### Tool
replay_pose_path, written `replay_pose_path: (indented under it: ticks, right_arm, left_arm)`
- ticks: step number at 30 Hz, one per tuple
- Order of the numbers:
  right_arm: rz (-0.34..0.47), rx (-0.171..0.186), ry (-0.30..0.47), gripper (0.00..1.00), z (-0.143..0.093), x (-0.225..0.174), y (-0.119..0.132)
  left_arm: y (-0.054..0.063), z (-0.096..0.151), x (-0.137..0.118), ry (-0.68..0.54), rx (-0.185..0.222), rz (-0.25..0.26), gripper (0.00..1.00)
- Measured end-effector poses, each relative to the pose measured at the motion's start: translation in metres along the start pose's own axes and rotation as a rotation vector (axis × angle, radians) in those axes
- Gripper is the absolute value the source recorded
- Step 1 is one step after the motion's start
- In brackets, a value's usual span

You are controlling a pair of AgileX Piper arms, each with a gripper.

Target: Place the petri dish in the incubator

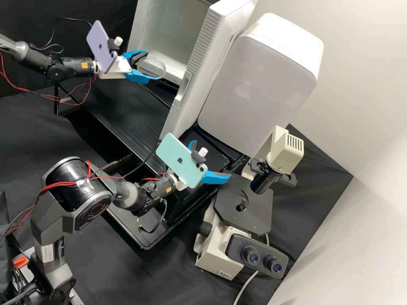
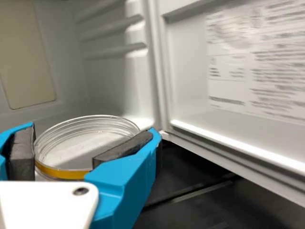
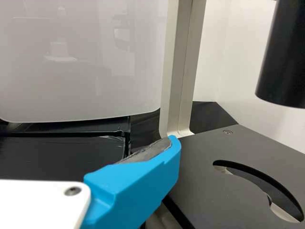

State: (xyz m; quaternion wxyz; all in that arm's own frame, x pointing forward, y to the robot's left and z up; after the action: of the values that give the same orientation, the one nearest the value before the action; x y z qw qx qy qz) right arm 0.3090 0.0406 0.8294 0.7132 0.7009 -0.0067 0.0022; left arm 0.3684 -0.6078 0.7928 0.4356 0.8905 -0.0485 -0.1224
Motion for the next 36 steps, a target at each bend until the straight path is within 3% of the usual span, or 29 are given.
replay_pose_path:
  ticks: [6,12,18,20,27,29,34,36]
  right_arm:
    - [0.0,0.0,0.0,1.0,0.0,0.0,0.0]
    - [0.0,0.0,0.0,1.0,0.0,0.0,0.0]
    - [0.0,0.0,0.0,1.0,0.0,0.0,0.0]
    - [0.0,0.0,0.0,1.0,0.0,0.0,0.0]
    - [0.0,0.0,0.0,1.0,0.0,0.0,0.0]
    - [0.0,0.0,0.0,1.0,0.0,0.0,0.0]
    - [0.0,0.0,0.0,1.0,0.0,0.0,0.0]
    - [0.0,0.0,0.0,1.0,0.0,0.0,0.0]
  left_arm:
    - [0.011,0.002,0.034,0.09,-0.038,0.019,0.0]
    - [0.014,0.012,0.058,0.141,-0.033,0.004,0.0]
    - [0.01,0.029,0.078,0.158,-0.004,-0.041,0.0]
    - [0.009,0.035,0.087,0.166,0.025,-0.05,0.0]
    - [0.002,0.037,0.112,0.21,0.06,-0.103,0.0]
    - [-0.001,0.037,0.12,0.222,0.054,-0.123,0.0]
    - [-0.002,0.033,0.131,0.243,-0.014,-0.127,0.0]
    - [0.001,0.03,0.132,0.252,-0.022,-0.118,0.0]
